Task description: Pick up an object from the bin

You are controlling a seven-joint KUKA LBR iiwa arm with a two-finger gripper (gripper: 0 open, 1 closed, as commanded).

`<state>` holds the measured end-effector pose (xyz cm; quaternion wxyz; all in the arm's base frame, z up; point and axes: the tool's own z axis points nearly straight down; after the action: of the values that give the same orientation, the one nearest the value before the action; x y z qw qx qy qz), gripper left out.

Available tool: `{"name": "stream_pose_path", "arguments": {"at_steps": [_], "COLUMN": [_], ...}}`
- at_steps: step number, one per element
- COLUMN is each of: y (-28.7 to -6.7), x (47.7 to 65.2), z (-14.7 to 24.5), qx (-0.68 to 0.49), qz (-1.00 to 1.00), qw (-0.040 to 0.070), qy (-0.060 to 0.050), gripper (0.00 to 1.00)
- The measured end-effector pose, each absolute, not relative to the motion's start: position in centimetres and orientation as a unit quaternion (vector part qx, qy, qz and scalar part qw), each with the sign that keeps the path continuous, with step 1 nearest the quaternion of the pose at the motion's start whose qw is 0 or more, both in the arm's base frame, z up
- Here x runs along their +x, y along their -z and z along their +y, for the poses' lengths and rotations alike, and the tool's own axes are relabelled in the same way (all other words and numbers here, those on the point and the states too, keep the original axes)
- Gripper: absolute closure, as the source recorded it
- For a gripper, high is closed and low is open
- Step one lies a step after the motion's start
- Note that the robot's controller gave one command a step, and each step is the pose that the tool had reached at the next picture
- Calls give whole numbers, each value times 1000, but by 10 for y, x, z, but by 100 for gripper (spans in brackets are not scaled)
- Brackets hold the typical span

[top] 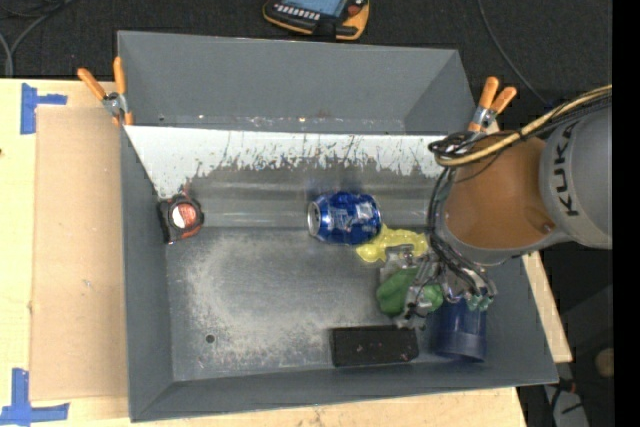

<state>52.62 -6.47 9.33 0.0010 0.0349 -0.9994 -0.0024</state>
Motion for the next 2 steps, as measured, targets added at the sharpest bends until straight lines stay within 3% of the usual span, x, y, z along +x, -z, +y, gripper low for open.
{"name": "stream_pose_path", "arguments": {"at_steps": [2], "y": [-93], "x": [536], "z": [-57], "qx": [32], "qz": [-999], "qw": [-1], "qy": [4], "gripper": [100]}}
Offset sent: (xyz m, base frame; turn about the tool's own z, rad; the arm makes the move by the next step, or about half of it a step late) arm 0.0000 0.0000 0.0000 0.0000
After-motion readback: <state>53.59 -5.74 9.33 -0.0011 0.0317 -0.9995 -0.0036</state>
